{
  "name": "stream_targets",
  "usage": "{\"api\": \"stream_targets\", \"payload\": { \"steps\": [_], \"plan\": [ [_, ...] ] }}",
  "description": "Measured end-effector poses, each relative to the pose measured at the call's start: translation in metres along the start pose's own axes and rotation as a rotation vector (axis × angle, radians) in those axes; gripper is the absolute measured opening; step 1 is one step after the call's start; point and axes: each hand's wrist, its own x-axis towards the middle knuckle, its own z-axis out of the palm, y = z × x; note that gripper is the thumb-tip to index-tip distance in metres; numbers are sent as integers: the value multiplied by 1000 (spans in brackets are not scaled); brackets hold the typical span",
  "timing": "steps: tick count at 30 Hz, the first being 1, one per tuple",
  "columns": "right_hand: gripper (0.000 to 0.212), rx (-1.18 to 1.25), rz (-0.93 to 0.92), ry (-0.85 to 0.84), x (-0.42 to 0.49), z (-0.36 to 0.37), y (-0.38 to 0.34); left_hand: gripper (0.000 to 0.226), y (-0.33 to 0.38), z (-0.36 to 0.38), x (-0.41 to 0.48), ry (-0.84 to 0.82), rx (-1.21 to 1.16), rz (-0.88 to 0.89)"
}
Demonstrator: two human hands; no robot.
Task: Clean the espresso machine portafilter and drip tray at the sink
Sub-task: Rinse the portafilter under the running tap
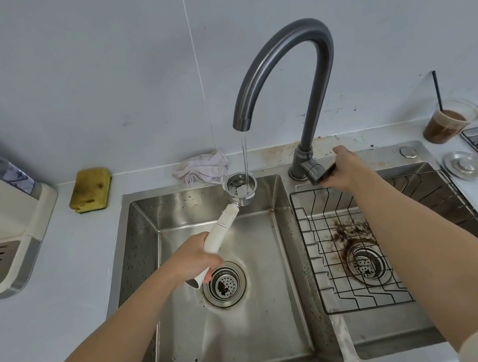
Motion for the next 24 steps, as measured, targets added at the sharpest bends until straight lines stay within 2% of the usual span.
{"api": "stream_targets", "payload": {
  "steps": [2, 6, 8, 9, 11, 12, 15, 18, 24],
  "plan": [
    [33, -4, -31, 18, -5, 3, 8, 25, 0, 0, -1, -2, -1, 4],
    [44, -421, -136, 68, -30, 15, 49, 23, 0, 2, -3, -12, -26, 1],
    [33, -601, -167, -112, -49, 26, 80, 23, 1, 4, -6, -18, -51, -4],
    [25, -618, -131, -221, -60, 33, 96, 23, 2, 4, -8, -22, -63, -5],
    [16, -464, 23, -392, -80, 46, 121, 24, 4, 6, -11, -33, -98, 2],
    [20, -407, 62, -459, -85, 51, 130, 26, 5, 7, -14, -42, -122, 8],
    [18, -336, 77, -568, -93, 64, 146, 38, 7, 10, -20, -75, -192, 26],
    [19, -266, 82, -571, -99, 70, 152, 31, 7, 13, -26, -91, -208, 48],
    [13, -296, 85, -557, -107, 70, 156, 26, 5, 15, -35, -130, -242, 38]
  ]
}}
